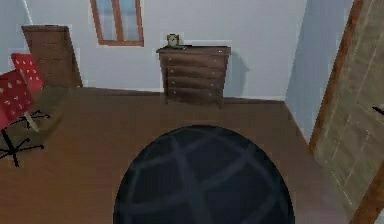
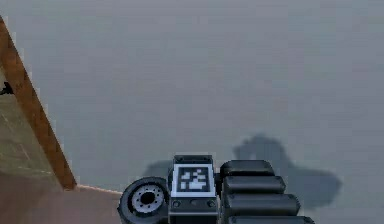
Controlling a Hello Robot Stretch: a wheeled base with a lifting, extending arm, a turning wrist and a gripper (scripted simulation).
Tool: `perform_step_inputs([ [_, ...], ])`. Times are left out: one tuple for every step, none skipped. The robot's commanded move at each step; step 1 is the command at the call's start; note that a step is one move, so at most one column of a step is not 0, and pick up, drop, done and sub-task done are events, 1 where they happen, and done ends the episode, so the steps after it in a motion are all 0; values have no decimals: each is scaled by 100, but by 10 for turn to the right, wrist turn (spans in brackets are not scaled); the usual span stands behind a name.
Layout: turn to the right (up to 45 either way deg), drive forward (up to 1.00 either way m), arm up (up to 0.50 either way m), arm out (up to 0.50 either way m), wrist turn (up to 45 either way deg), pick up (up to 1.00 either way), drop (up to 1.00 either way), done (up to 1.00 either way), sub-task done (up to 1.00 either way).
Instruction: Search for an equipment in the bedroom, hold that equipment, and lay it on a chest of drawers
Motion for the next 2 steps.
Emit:
perform_step_inputs([
  [0,100,0,0,0,0,0,0,0],
  [-30,0,0,0,0,0,0,0,0],
])
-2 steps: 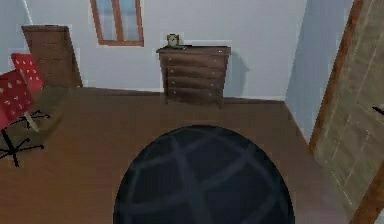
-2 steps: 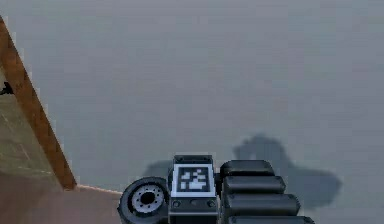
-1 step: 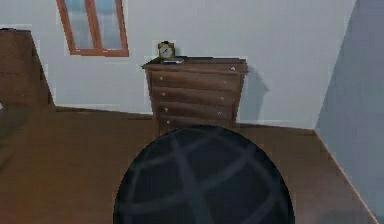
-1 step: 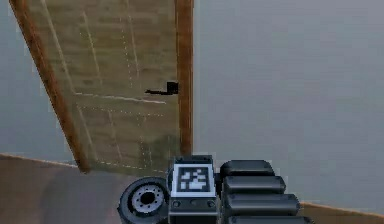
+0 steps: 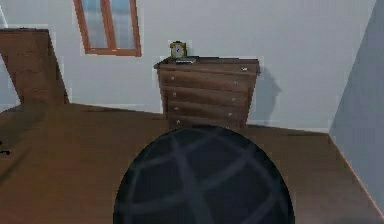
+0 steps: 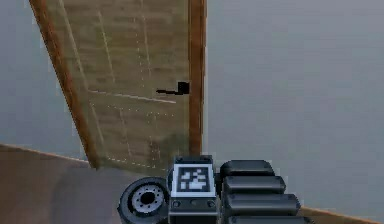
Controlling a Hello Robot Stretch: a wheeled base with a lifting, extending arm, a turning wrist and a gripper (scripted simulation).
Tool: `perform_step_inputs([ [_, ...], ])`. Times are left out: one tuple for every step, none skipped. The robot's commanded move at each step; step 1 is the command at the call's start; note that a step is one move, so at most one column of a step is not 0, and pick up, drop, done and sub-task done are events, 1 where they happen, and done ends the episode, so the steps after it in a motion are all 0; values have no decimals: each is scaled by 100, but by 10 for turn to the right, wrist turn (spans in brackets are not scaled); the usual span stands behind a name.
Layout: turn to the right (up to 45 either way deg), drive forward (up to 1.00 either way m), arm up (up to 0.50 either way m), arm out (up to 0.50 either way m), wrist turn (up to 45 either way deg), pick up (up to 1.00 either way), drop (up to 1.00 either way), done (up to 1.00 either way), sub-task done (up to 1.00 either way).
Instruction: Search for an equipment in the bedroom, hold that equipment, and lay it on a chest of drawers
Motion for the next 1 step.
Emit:
perform_step_inputs([
  [0,100,0,0,0,0,0,0,0],
])
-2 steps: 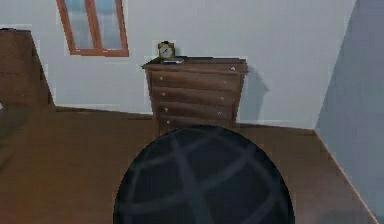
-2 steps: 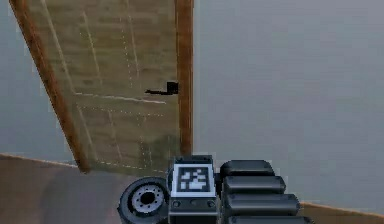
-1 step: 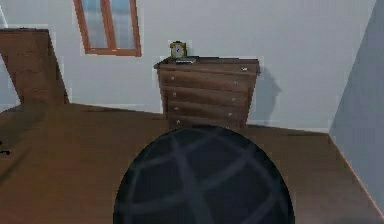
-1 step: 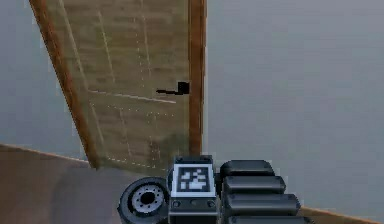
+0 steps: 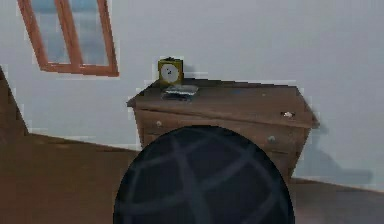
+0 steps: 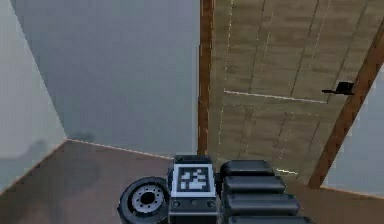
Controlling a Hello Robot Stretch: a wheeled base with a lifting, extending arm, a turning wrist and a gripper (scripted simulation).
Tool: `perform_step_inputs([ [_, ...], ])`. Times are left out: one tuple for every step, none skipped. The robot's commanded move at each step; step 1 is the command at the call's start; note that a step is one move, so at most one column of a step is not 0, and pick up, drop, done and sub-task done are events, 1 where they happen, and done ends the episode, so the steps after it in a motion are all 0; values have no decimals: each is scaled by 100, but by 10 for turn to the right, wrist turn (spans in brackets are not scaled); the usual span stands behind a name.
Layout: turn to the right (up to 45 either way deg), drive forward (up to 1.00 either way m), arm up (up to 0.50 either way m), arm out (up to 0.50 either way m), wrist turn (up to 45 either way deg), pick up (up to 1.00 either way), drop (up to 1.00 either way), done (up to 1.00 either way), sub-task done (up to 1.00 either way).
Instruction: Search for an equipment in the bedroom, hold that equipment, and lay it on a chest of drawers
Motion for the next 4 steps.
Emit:
perform_step_inputs([
  [0,65,0,0,0,0,0,0,0],
  [450,0,0,0,0,0,0,0,0],
  [450,0,0,0,0,0,0,0,0],
  [360,0,0,0,0,0,0,0,0],
])
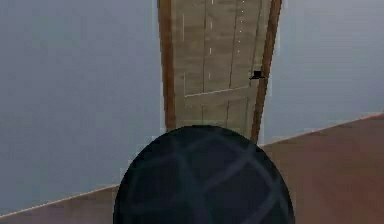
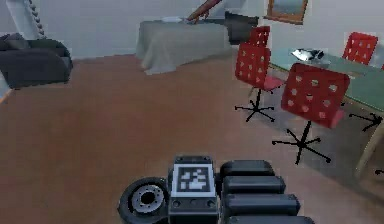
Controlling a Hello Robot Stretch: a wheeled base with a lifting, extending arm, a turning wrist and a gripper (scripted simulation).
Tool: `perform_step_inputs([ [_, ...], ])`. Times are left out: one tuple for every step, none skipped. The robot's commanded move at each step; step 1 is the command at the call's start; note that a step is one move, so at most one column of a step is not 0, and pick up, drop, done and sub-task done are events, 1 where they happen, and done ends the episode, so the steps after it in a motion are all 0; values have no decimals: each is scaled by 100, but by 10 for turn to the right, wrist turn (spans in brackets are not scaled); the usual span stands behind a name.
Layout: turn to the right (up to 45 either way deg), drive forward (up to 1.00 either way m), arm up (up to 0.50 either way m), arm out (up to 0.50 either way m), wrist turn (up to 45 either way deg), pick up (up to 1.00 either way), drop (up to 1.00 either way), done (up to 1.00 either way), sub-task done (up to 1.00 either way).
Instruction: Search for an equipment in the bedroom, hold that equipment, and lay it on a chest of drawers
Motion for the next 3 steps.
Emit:
perform_step_inputs([
  [-450,0,0,0,0,0,0,0,0],
  [-450,0,0,0,0,0,0,0,0],
  [-390,0,0,0,0,0,0,0,0],
])
